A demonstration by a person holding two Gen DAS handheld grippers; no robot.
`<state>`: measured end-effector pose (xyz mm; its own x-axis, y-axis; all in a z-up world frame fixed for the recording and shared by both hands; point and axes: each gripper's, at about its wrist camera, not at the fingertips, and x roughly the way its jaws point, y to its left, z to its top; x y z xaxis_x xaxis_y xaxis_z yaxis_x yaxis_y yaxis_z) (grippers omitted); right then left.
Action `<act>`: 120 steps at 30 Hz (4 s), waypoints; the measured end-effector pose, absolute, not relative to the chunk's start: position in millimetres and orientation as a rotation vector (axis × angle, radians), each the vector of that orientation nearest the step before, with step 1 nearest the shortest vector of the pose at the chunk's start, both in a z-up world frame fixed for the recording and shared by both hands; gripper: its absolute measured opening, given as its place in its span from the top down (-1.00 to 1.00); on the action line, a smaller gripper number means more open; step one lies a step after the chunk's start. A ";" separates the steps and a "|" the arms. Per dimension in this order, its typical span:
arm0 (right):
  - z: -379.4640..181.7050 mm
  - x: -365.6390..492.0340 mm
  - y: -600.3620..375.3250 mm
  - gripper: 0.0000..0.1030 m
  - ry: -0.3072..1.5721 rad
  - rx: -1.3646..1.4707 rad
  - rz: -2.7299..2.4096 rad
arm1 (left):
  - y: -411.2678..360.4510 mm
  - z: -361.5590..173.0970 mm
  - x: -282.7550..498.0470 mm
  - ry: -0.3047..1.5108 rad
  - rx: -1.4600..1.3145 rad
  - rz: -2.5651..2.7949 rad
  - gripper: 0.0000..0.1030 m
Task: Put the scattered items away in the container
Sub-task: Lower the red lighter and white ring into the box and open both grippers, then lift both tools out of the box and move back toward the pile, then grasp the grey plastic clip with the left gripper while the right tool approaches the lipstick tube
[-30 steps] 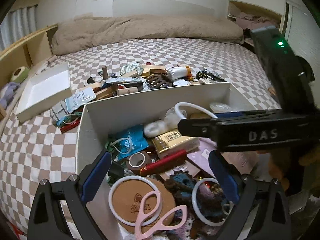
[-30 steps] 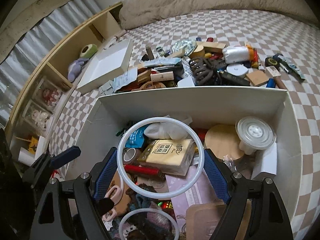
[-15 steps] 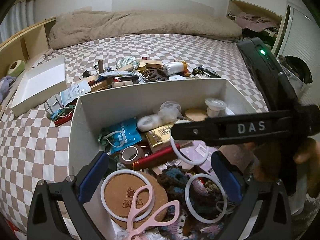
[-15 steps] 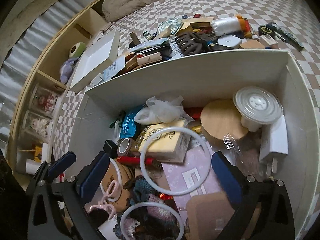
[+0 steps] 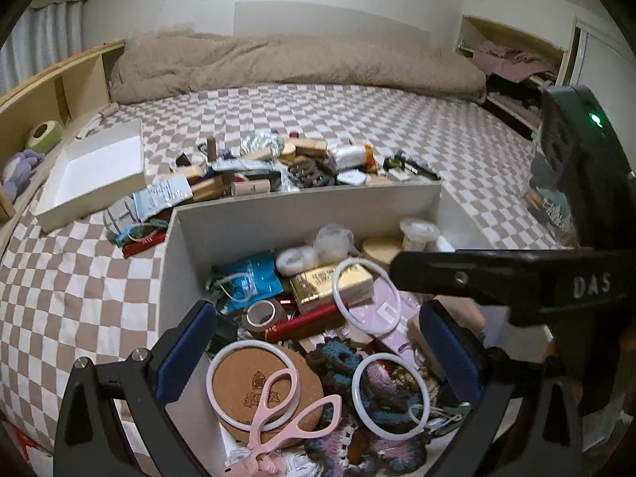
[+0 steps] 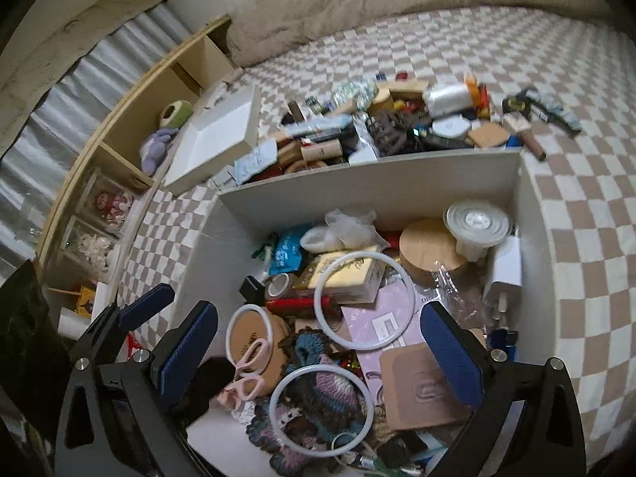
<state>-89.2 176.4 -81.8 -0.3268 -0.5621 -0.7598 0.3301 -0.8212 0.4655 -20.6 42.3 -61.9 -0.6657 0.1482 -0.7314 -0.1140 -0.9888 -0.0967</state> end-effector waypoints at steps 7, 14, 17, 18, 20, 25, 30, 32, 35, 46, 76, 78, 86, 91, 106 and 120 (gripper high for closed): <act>-40.2 -67.6 186.6 -0.97 -0.289 1.221 -2.248 | 33.1 -25.7 -8.1 -0.076 -1.108 2.806 -0.99; -13.4 -46.6 192.1 -0.97 -0.218 1.125 -2.336 | 24.6 3.9 6.1 -0.109 -1.034 2.830 -0.99; -2.7 -39.9 199.0 -0.97 -0.208 1.085 -2.383 | 18.3 11.2 10.7 -0.110 -1.025 2.860 -0.99; 0.6 -37.6 201.0 -0.97 -0.206 1.075 -2.395 | 16.1 12.9 12.0 -0.112 -1.025 2.868 -0.99; 6.4 -33.6 207.2 -0.97 -0.195 1.054 -2.421 | 9.7 15.9 14.1 -0.121 -1.020 2.889 -0.99; 15.2 -26.5 221.5 -0.97 -0.163 1.023 -2.488 | -8.0 26.9 22.3 -0.174 -0.992 2.918 -0.99; 16.5 -25.2 237.6 -0.97 -0.154 1.028 -2.545 | -19.5 40.1 28.1 -0.215 -0.976 2.945 -0.99; 17.2 -24.0 242.5 -0.97 -0.151 1.032 -2.563 | -21.3 45.7 32.0 -0.209 -0.967 2.963 -0.99; 20.9 -21.9 248.7 -0.97 -0.142 1.038 -2.592 | -23.3 56.4 38.4 -0.205 -0.953 2.986 -0.99; 32.0 -14.4 265.7 -0.97 -0.121 1.061 -2.714 | -22.4 86.0 49.6 -0.122 -0.941 2.993 -0.99; -31.8 -154.9 309.4 -0.97 -0.264 1.175 -2.695 | -143.8 3.4 -77.1 -0.365 -1.033 3.083 -0.99; -40.9 -164.0 311.8 -0.97 -0.280 1.191 -2.691 | -148.8 -6.9 -88.2 -0.366 -1.051 3.087 -0.99; -72.9 -194.4 320.5 -0.97 -0.310 1.230 -2.679 | -164.7 -47.1 -129.7 -0.341 -1.165 3.103 -0.99; -98.7 -209.1 330.1 -0.97 -0.396 1.248 -2.673 | -176.2 -74.0 -150.5 -0.319 -1.221 3.118 -0.99; -170.1 -213.3 346.7 -1.00 -0.480 1.256 -2.771 | -231.4 -135.0 -168.8 -0.660 -1.275 3.206 -0.99; -208.4 -213.4 343.3 -1.00 -0.418 1.324 -2.775 | -237.6 -180.6 -186.1 -0.591 -1.269 3.250 -0.80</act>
